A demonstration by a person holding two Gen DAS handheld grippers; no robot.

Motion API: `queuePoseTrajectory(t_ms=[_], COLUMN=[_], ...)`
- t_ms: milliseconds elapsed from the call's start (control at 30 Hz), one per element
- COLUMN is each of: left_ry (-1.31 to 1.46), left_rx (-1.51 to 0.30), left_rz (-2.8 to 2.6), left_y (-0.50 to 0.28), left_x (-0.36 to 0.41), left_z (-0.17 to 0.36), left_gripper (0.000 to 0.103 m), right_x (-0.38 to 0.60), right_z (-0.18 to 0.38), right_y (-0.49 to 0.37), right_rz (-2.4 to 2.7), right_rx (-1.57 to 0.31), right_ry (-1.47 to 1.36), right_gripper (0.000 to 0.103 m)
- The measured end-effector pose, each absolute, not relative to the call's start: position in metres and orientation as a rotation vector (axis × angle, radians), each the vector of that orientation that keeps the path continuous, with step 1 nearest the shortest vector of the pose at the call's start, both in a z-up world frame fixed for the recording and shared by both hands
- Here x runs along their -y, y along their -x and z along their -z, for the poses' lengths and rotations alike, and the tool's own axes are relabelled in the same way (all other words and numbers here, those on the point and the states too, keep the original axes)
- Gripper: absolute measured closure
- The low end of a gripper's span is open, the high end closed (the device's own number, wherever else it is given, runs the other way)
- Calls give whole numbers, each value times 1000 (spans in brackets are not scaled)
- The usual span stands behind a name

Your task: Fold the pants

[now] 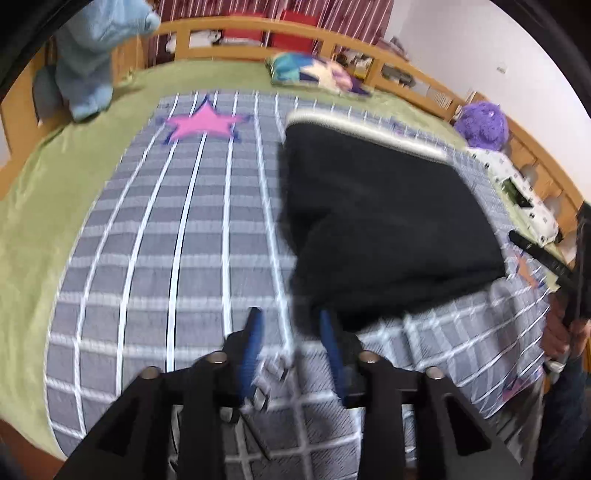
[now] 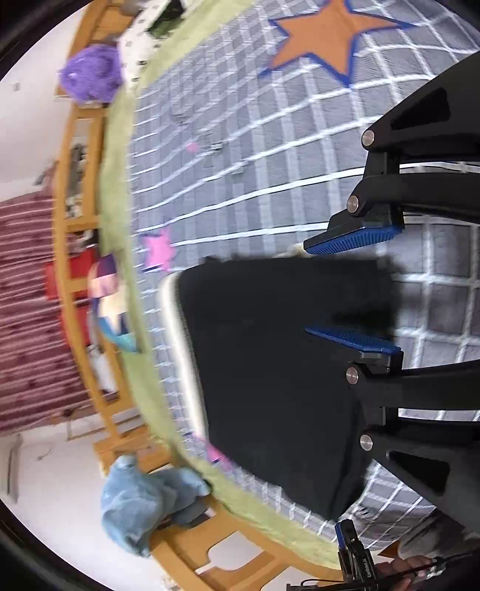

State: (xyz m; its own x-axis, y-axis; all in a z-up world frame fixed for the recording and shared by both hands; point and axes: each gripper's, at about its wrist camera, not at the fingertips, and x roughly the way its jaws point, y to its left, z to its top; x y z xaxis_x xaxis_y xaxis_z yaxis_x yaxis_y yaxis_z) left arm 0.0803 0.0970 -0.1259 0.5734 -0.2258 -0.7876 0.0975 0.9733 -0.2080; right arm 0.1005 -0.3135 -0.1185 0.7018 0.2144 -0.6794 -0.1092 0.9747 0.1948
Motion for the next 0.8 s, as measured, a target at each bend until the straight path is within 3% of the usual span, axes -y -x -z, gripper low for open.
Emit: queuePoseTrajectory(t_ms=[167,333,433,600,800], left_ry=[138,101,101,191,218], left_rx=[-825,-897,-892,-872,-899], left_rz=[218,190,161,160,150], left_y=[-131,-173,-161,-125,-116], left_x=[-65,-33,-39,-50,-51], left_z=[95,135,166,168,168], left_gripper=[49,49,48,39,36], right_x=[283,272,274,278,282], right_z=[114,158,160,162,165], right_y=[-129,-158,-147,-134,-108], right_rz=[-186,-143,-148,-132,-133], right_rx=[-716,-767,-728,-739,-735], right_ry=[-43,21,23,19,11], right_gripper=[62,63,63,62,60])
